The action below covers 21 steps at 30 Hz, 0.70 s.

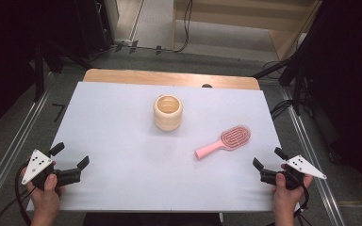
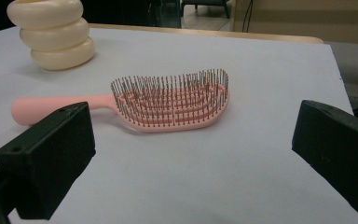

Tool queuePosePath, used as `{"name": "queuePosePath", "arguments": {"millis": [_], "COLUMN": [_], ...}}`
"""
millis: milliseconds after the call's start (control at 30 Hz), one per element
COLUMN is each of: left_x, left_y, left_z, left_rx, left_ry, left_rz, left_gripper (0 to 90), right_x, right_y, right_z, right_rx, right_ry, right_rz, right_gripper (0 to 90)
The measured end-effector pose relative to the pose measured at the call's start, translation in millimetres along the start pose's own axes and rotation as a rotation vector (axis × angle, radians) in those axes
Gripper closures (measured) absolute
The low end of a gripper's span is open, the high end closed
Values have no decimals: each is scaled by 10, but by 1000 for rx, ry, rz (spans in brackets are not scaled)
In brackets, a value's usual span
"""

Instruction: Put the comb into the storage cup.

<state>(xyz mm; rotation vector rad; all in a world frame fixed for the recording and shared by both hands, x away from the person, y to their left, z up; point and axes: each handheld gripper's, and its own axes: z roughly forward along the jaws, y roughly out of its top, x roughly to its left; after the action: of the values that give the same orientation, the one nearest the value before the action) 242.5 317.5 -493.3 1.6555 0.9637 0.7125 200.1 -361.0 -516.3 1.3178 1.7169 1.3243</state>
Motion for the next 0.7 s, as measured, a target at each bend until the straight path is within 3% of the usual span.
{"name": "queuePosePath", "arguments": {"millis": [467, 700], "left_x": [11, 19], "left_y": [-6, -6], "left_z": [7, 14], "left_rx": [0, 0], "left_ry": [-7, -9], "left_rz": [-13, -25], "left_gripper": [0, 0], "right_x": [100, 273], "right_y": [52, 200], "right_z": [22, 52], "right_rx": [39, 73], "right_ry": [22, 36], "right_rz": [-35, -73], "right_gripper": [0, 0]}}
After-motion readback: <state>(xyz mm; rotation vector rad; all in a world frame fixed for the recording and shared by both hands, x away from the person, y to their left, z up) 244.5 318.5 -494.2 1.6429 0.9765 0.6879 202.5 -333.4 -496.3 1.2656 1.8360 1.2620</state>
